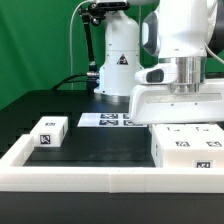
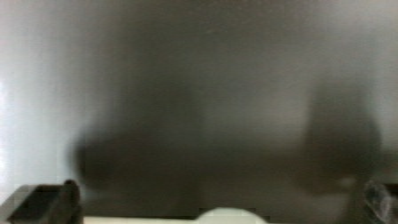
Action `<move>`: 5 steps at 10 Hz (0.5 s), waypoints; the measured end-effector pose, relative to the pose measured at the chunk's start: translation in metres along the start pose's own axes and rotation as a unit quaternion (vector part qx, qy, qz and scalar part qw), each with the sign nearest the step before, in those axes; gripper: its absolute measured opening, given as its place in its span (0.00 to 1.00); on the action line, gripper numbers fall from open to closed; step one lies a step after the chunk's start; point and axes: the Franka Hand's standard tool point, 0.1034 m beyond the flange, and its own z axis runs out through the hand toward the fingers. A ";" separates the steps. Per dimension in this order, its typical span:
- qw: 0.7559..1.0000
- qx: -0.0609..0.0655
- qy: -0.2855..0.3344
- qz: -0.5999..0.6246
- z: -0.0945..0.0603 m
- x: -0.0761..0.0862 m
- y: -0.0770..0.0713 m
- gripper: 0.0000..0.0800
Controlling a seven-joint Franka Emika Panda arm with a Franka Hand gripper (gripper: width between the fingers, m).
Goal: Assemble cabinet
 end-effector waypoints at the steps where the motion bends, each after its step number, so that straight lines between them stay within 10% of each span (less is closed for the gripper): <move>1: 1.000 -0.001 -0.003 0.001 0.001 0.000 0.002 1.00; 5: 1.000 0.000 -0.002 -0.001 0.001 0.000 0.000 0.69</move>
Offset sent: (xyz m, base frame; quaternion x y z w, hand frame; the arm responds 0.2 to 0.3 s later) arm -0.0003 -0.0005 -0.0013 -0.0045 0.0075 -0.0058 0.9999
